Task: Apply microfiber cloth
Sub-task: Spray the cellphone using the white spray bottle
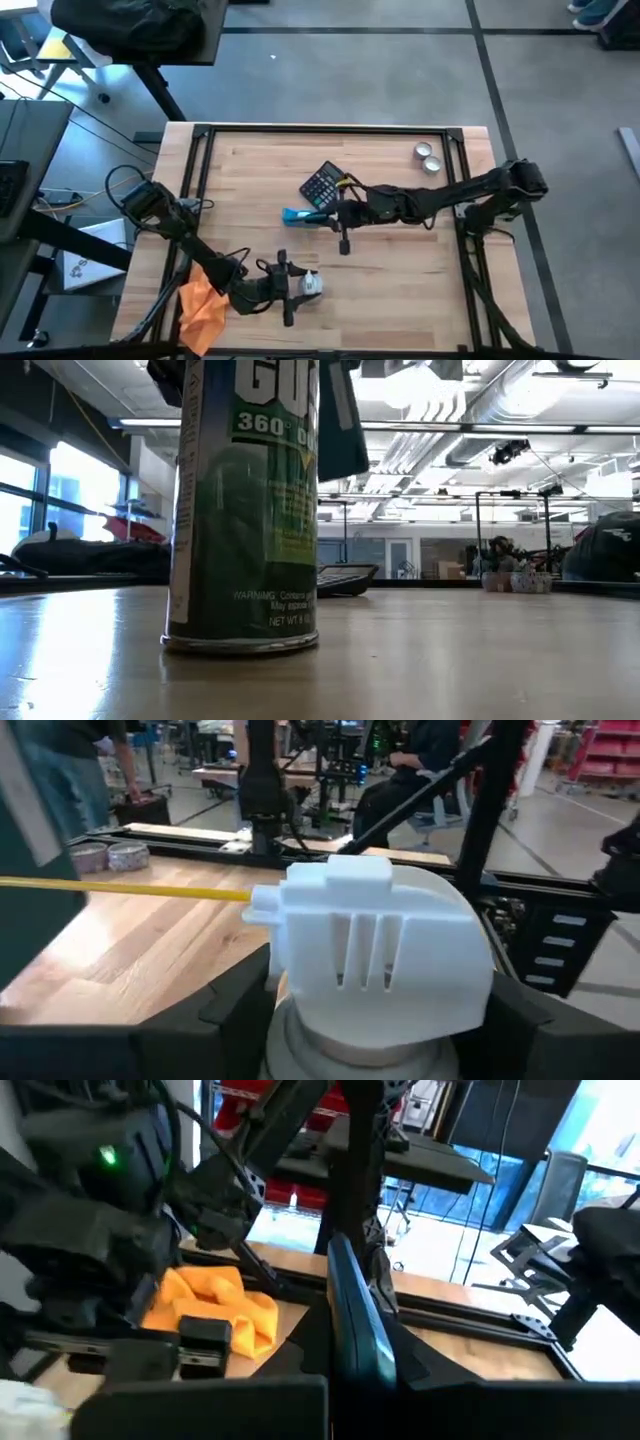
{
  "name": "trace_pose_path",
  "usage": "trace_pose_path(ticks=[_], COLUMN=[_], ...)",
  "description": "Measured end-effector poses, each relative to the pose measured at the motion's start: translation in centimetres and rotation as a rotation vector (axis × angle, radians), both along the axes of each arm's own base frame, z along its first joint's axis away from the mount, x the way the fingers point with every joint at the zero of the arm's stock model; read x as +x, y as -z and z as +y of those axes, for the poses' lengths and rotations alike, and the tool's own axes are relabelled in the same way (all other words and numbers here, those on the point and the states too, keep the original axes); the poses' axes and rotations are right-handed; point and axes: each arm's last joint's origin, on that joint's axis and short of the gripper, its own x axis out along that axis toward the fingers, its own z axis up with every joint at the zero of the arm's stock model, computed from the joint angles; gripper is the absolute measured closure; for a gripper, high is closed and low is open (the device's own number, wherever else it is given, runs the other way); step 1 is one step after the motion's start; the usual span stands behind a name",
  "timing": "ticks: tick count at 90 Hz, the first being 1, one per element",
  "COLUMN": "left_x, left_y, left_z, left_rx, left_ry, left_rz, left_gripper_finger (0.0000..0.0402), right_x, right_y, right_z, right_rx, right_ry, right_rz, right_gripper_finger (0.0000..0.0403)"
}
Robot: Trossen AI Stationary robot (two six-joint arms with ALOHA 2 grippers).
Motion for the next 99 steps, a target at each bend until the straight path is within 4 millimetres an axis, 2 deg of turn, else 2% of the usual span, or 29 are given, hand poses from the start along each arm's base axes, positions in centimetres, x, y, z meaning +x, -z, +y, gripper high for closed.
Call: trace_pose_path(ticks=[23,57,72,82,99], left_x=[0.0,-0.2,-0.6,-1.0,-2.2], left_y=[0.0,0.0,-0.5,-1.0,-1.3], left_z=[-0.1,-0.3,-0.8,-1.0,0.4], left_rx=[0.025,0.111,0.189,0.225,0.208], left_ry=[0.026,0.043,0.104,0.188,0.276], left_rz=[0.006,0.013,0.003,0.009,0.013], left_gripper_finger=[0.0191,0.0206,0.0207,0.0209,0.0209], right_x=[0.6,0.5,0.5,0.5,0.3], right_y=[0.3,0.1,-0.8,-0.6,-0.1], right_z=[-1.5,-1.4,-1.6,-1.6,-1.0], right_rx=[0.101,0.168,0.176,0.183,0.217], right_ry=[0.009,-0.01,0.038,0.07,0.158], right_rz=[-0.011,-0.018,-0.043,-0.011,0.028], right_gripper_finger=[0.0402,0.0402,0.0402,0.0402,0.0402])
